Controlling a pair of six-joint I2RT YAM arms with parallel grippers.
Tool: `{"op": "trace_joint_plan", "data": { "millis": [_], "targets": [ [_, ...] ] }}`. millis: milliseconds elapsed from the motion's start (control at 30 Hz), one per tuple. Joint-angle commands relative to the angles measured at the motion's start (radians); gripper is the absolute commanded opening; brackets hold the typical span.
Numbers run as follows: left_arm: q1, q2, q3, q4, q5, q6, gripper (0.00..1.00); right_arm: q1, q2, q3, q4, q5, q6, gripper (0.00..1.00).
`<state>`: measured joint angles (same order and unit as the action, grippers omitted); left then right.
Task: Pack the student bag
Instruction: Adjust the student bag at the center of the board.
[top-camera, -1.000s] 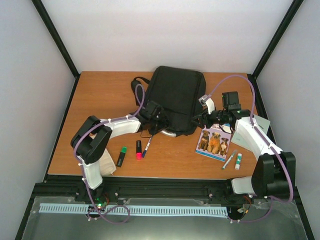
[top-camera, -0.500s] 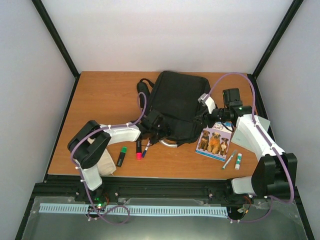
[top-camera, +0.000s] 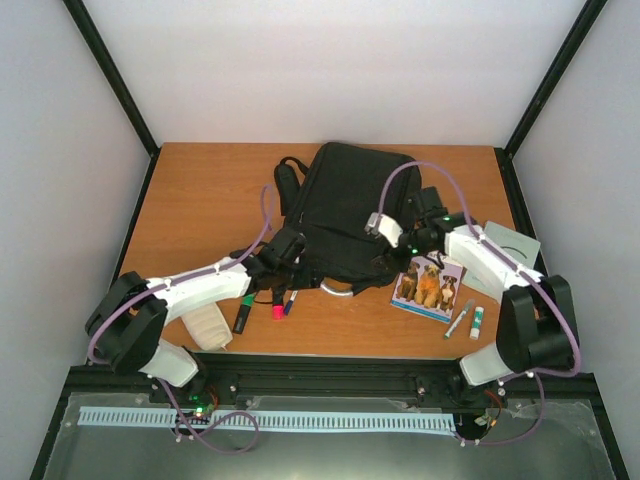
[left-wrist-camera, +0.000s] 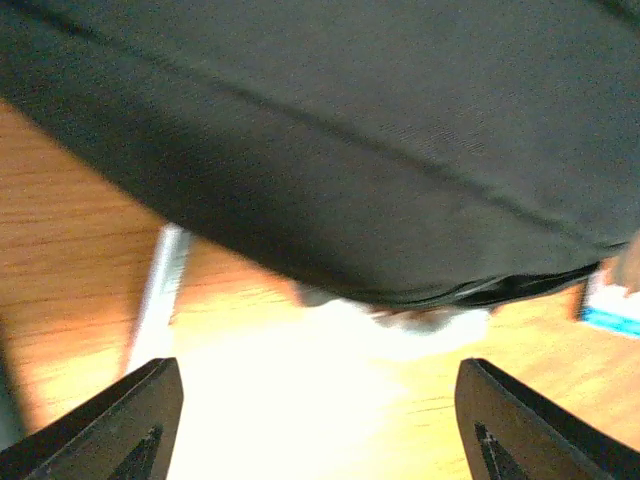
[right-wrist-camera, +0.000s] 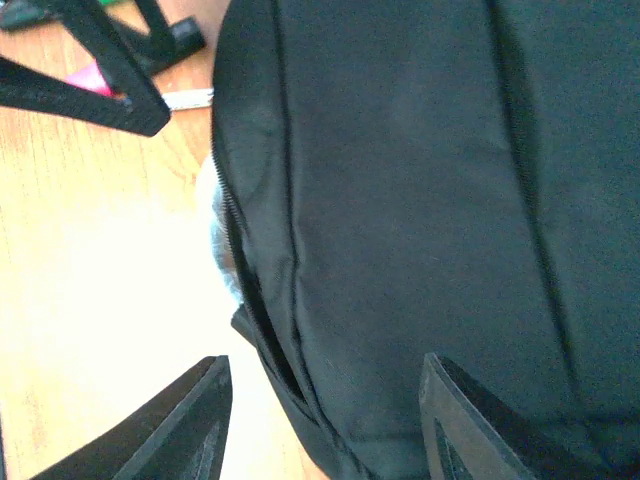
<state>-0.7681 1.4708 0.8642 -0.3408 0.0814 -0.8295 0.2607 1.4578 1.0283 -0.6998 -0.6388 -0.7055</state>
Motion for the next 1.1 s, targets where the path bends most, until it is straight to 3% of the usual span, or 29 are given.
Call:
{"op": "trace_joint_plan", "data": {
  "millis": [0, 200, 533, 633, 933, 1067],
  "targets": [
    [-0.009, 0.001, -0.011, -0.078, -0.133, 0.086, 0.73, 0.108, 0.069, 0.008, 0.061, 0.105, -0.047, 0.52],
    [-0.010, 0.064, 0.036, -0.101, -0.233, 0.148, 0.65, 0.161, 0.192, 0.053, 0.101, 0.091, -0.064, 0.52],
    [-0.010, 0.193, 0.097, -0.086, -0.253, 0.197, 0.47, 0.208, 0.345, 0.107, 0.114, 0.116, -0.042, 0.51],
    [-0.010, 0.221, 0.093, -0.085, -0.239, 0.200, 0.43, 0.212, 0.358, 0.110, 0.132, 0.136, -0.008, 0.45],
    [-0.011, 0.258, 0.056, -0.048, -0.238, 0.182, 0.36, 0.212, 0.310, 0.108, 0.159, 0.179, 0.039, 0.07],
    [-0.011, 0.265, 0.036, -0.056, -0.248, 0.168, 0.26, 0.212, 0.253, 0.109, 0.147, 0.168, 0.057, 0.03]
  ]
}}
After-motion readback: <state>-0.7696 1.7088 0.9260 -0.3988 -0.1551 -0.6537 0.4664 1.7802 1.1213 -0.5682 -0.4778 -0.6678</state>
